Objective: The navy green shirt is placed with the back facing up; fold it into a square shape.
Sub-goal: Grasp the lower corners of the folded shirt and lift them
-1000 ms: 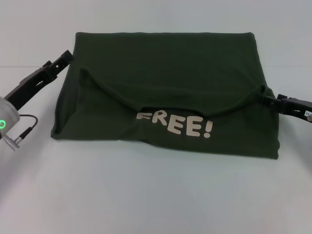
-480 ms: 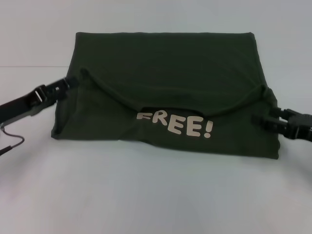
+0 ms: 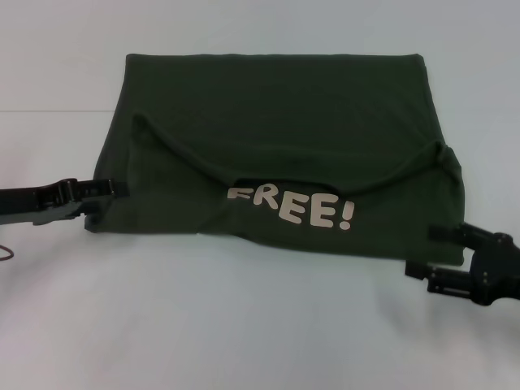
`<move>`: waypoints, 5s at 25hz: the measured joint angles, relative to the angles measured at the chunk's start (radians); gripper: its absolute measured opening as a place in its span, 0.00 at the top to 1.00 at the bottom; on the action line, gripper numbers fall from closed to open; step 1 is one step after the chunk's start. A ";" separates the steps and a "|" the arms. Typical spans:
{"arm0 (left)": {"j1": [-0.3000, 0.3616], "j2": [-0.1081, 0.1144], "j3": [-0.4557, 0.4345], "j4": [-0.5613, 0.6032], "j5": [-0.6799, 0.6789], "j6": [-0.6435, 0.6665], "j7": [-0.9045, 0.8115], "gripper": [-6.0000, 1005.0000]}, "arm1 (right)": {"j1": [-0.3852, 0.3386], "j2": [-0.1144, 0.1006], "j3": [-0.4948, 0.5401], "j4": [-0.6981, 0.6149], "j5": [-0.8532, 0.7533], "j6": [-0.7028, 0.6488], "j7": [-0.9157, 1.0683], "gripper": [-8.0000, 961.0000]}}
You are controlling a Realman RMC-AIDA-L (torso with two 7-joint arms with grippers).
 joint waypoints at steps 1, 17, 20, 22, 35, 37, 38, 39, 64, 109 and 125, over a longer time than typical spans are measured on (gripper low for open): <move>-0.005 -0.001 0.002 0.001 0.006 -0.004 0.009 0.17 | 0.001 0.004 -0.001 0.000 -0.018 0.006 -0.006 0.02; -0.088 -0.009 0.067 -0.016 0.150 -0.195 0.087 0.18 | 0.021 0.014 -0.018 0.005 -0.107 0.023 -0.019 0.01; -0.099 -0.013 0.072 -0.031 0.152 -0.221 0.089 0.18 | 0.023 0.014 -0.018 0.006 -0.107 0.023 -0.019 0.01; -0.106 -0.015 0.074 -0.040 0.158 -0.236 0.090 0.18 | 0.026 0.015 -0.018 0.006 -0.107 0.023 -0.019 0.01; -0.110 -0.032 0.107 -0.082 0.172 -0.325 0.092 0.18 | 0.036 0.017 -0.028 0.006 -0.107 0.037 -0.016 0.02; -0.110 -0.033 0.112 -0.083 0.172 -0.330 0.092 0.18 | 0.038 0.017 -0.030 0.006 -0.107 0.038 -0.014 0.02; -0.110 -0.034 0.113 -0.083 0.172 -0.331 0.092 0.18 | 0.039 0.017 -0.030 0.006 -0.107 0.038 -0.013 0.02; -0.110 -0.034 0.113 -0.083 0.172 -0.331 0.092 0.18 | 0.040 0.017 -0.030 0.006 -0.107 0.038 -0.012 0.02; -0.107 -0.032 0.111 -0.077 0.202 -0.298 0.076 0.18 | 0.047 0.018 -0.029 0.006 -0.107 0.044 -0.007 0.02; -0.083 -0.005 0.115 -0.046 0.272 -0.205 0.019 1.00 | 0.052 0.011 -0.030 -0.003 -0.107 0.038 0.022 0.02; -0.004 0.007 0.040 0.036 0.280 -0.034 -0.003 1.00 | 0.058 -0.037 -0.029 -0.196 -0.162 -0.005 0.496 0.02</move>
